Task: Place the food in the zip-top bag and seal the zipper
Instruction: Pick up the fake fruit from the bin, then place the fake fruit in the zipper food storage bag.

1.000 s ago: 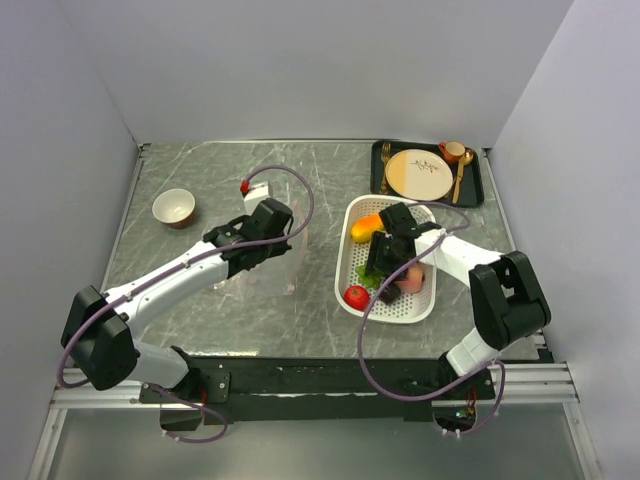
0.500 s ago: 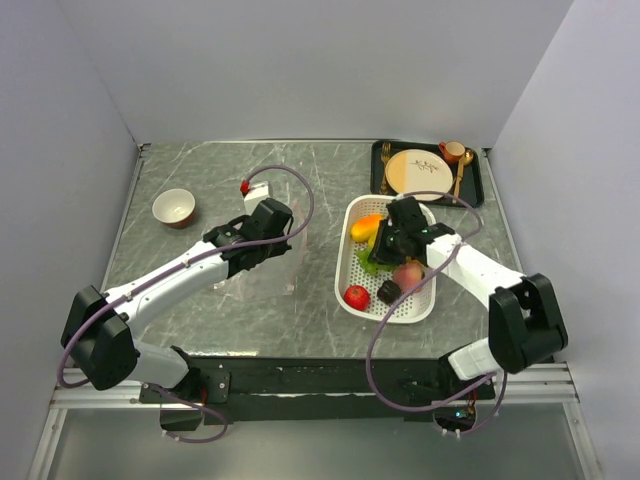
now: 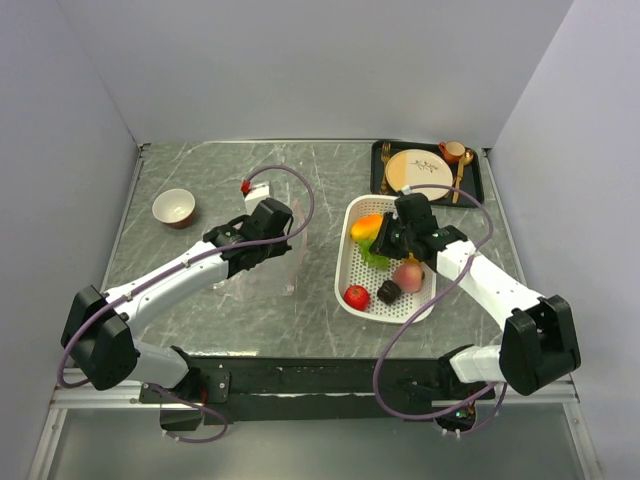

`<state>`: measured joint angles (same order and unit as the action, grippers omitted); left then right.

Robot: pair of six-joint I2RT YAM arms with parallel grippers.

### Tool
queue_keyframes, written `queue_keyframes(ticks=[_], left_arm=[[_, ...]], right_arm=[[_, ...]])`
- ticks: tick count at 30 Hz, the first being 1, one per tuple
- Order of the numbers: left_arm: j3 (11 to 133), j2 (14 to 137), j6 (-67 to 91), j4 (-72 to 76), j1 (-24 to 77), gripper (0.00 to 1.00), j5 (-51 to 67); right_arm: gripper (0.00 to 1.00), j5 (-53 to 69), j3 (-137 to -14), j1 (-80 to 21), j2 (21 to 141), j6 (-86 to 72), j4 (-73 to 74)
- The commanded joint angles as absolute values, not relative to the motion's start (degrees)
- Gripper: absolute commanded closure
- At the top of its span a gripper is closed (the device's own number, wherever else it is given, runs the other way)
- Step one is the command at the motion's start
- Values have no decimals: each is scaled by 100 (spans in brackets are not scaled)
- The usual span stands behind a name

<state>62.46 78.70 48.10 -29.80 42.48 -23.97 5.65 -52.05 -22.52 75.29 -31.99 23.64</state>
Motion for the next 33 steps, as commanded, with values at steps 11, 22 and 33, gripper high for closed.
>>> queue_keyframes(ticks=[11, 22, 33], left_arm=[[6267, 7849, 4755, -2839, 4228, 96, -2312], [6144, 7700, 4834, -2716, 4228, 98, -2417], [5950, 7480, 4948, -2453, 4219, 99, -2259]], right_arm=[[91, 1300, -5273, -2276, 7032, -3269, 1846], [91, 2890, -5204, -2276, 6601, -3928, 318], [92, 3594, -5186, -2645, 7171, -5009, -1712]])
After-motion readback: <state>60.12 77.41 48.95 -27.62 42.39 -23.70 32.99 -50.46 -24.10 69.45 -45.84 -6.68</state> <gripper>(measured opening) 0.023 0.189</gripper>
